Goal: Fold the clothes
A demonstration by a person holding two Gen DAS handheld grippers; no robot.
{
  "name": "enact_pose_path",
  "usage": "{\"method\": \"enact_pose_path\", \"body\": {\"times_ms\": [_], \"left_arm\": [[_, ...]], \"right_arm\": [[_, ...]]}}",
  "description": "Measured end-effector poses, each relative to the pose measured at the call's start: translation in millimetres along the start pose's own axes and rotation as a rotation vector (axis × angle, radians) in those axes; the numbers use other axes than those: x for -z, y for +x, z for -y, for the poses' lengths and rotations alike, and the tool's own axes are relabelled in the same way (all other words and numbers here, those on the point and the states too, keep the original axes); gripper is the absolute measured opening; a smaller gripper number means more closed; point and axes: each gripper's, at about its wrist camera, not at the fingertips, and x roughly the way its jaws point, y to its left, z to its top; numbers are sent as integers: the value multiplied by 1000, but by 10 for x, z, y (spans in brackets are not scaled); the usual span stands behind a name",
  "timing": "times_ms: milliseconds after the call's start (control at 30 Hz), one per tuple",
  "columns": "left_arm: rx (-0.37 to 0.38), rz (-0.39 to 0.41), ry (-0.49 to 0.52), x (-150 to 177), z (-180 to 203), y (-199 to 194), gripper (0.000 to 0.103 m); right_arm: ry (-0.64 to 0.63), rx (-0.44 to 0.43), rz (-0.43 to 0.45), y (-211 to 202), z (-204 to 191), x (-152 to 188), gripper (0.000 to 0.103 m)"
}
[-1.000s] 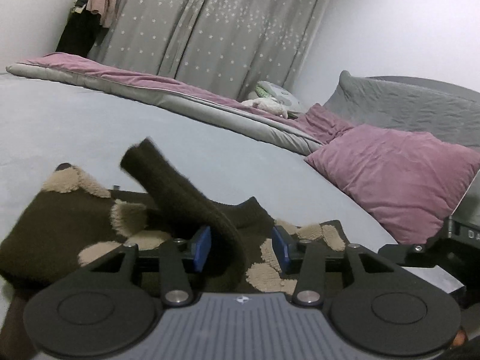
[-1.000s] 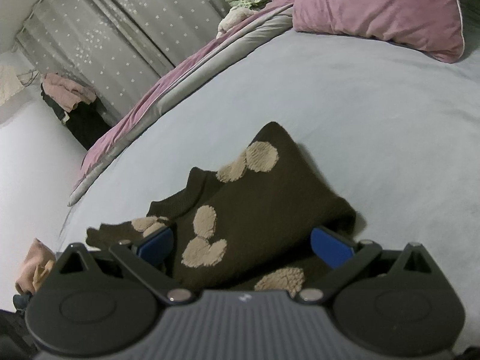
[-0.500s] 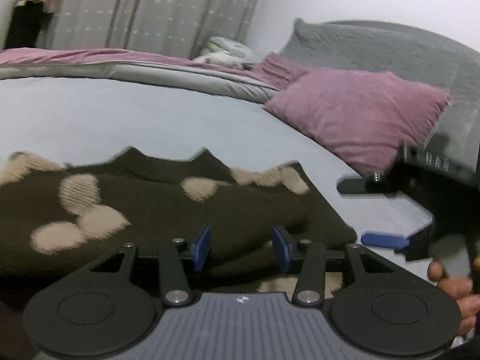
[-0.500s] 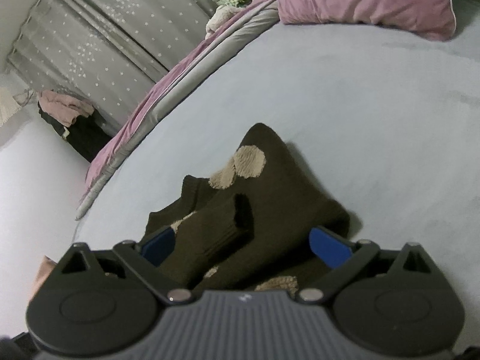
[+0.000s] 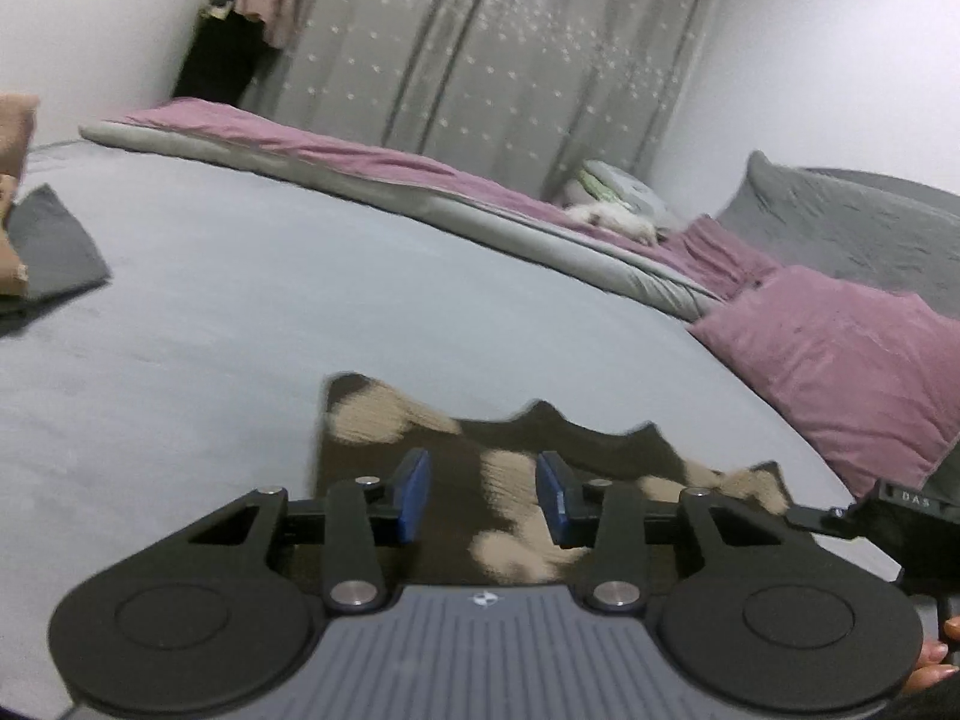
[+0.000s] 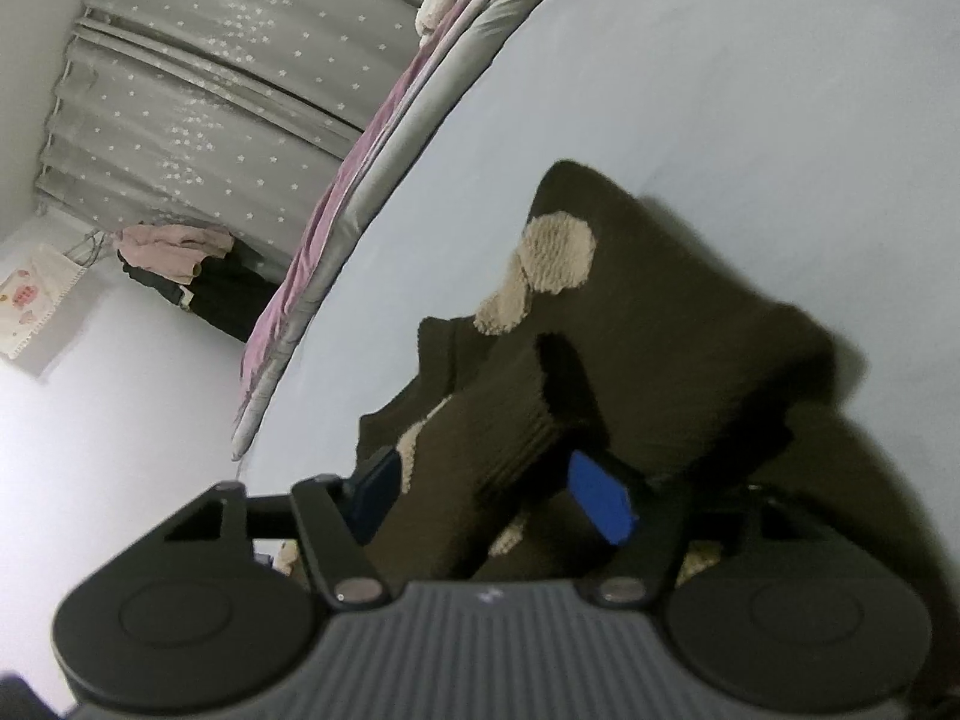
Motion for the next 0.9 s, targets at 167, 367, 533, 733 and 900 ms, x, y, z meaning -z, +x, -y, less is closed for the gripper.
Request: {"method": "enact_pose_path", "body": {"times_ms": [167,367,533,733,900], "left_arm": [[-5,12,-39,46,-310,96,25],[46,29,-112,79,-457,233,17],[110,58,-126,109,-465,262,15],[124,10,-73,187,-386,368,15],[25,-117,-22,313,-334,573,15]], "right_arm": [[-61,24,56,165,-29,96,30],[-207,4,151,11,-301,118,11],[-358,-9,266,-251,-590,124,11],[-382,75,284,-324,-486,51,11],[-364,221,193,-99,-241,39,11]]}}
